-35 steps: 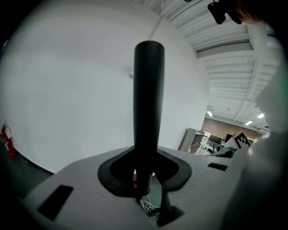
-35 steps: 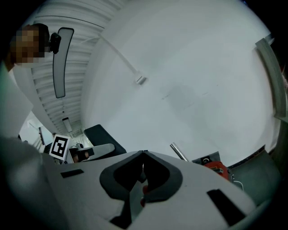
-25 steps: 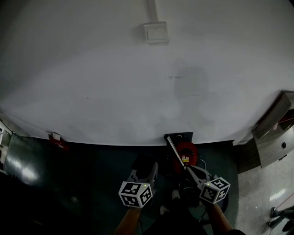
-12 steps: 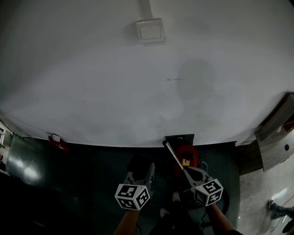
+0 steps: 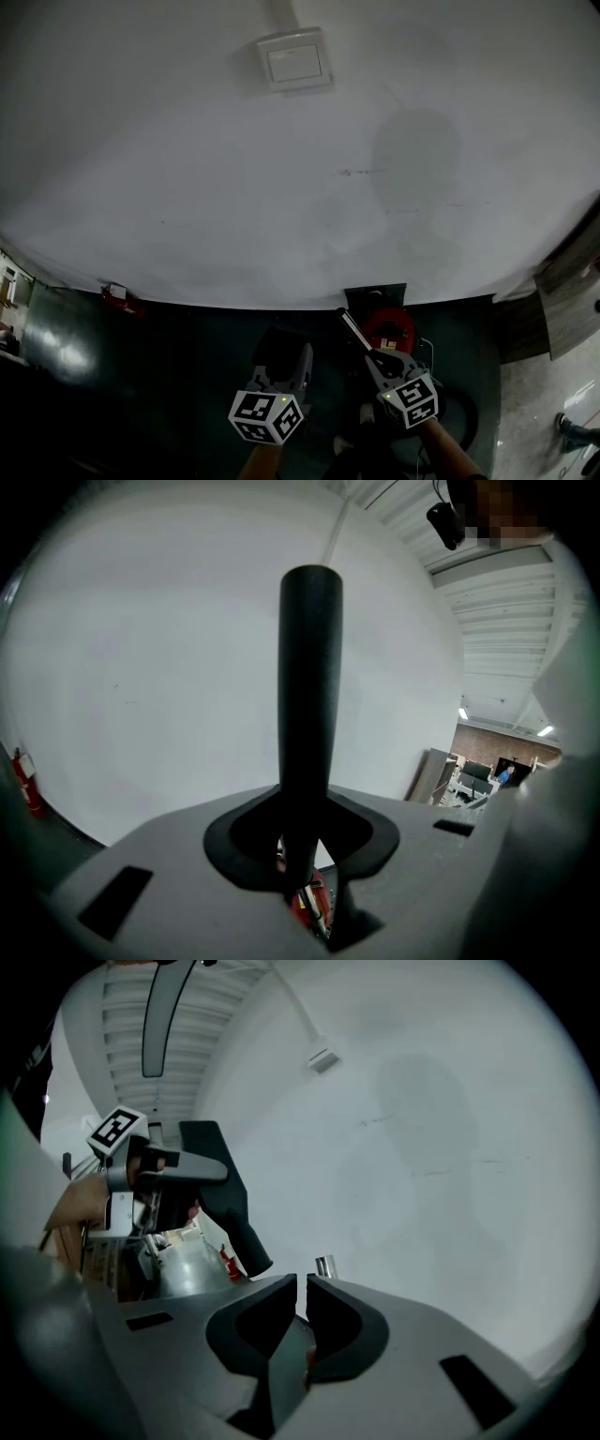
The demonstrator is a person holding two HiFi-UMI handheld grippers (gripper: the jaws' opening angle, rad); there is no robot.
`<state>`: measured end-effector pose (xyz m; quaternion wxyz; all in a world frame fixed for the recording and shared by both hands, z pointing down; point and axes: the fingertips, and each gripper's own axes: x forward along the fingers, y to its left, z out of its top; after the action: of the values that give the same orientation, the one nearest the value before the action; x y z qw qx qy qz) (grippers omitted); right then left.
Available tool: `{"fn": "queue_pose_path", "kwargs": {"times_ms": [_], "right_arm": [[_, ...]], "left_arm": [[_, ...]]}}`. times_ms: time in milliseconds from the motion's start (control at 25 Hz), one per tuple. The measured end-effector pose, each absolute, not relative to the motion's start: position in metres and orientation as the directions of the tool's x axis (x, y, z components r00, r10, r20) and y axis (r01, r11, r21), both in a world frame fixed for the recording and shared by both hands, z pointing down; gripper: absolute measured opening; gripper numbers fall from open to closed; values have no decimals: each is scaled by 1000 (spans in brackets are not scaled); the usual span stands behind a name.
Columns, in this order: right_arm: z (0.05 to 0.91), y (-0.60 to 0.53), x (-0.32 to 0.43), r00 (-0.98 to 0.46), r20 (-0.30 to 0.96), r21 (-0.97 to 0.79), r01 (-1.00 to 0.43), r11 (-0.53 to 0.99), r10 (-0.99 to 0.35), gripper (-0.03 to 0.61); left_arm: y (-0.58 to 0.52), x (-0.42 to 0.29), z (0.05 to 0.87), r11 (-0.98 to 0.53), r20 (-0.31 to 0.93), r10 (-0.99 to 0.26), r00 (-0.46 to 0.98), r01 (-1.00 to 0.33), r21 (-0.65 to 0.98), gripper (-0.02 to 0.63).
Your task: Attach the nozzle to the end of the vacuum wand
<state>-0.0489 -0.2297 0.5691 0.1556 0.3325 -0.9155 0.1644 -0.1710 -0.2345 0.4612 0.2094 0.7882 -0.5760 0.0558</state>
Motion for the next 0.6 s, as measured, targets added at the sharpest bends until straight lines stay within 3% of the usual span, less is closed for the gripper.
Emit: {"fn": "queue_pose_path", "kwargs": {"times_ms": [320, 600], "right_arm": [[617, -256, -67, -731, 453, -149, -628, 764, -511, 45], [646, -278, -80, -729, 488, -155, -614, 774, -481, 101]], "left_arm": [[-257, -180, 478, -227, 349, -884, 310, -939, 260, 84], [-276, -184, 485, -220, 353, -884, 305, -940, 261, 84]]}}
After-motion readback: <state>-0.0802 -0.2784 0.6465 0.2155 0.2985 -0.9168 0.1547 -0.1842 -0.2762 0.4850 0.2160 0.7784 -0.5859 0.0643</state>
